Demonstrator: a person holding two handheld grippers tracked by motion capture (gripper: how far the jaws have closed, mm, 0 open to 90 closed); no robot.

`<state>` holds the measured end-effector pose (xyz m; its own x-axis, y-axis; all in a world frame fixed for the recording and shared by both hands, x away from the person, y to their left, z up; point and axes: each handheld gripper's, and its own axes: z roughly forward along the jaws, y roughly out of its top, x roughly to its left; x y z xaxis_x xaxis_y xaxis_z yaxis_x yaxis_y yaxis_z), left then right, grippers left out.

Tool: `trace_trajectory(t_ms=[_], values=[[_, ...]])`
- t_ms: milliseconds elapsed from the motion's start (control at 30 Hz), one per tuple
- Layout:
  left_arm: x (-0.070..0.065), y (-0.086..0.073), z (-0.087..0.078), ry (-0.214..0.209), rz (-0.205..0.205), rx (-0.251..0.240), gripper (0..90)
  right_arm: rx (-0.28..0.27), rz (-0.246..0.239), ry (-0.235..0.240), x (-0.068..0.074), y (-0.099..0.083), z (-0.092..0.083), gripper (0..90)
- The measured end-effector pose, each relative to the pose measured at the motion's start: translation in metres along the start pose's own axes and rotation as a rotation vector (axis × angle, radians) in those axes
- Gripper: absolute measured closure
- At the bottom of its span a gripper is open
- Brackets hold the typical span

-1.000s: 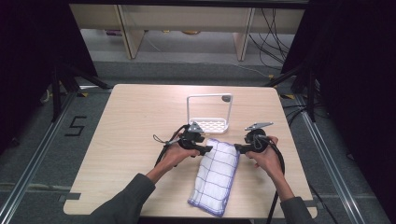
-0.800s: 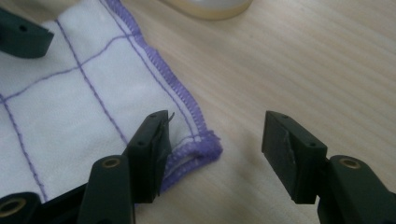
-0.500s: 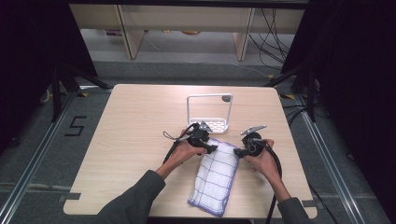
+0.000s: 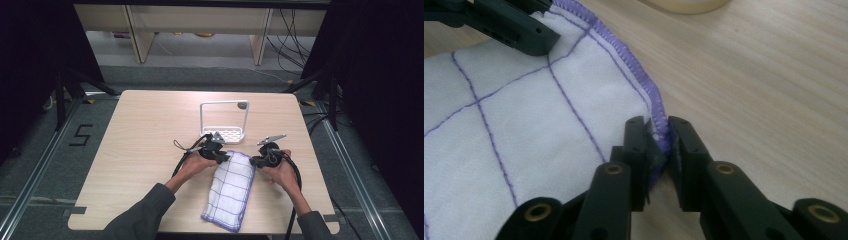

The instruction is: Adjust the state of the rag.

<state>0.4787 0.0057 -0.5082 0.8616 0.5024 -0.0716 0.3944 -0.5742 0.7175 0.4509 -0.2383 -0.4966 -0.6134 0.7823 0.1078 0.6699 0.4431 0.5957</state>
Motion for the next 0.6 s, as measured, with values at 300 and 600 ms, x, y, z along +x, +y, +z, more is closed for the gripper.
trace_trajectory(t_ms=[300,600], values=[[0.002,-0.016,-0.029,0.047,-0.010,-0.070,79.9,-0.036,-0.066,-0.002,0.018,0.019,0.005,83.3],[0.002,-0.026,-0.048,0.052,-0.016,-0.120,79.5,-0.099,-0.092,0.035,0.036,0.029,-0.003,83.3]])
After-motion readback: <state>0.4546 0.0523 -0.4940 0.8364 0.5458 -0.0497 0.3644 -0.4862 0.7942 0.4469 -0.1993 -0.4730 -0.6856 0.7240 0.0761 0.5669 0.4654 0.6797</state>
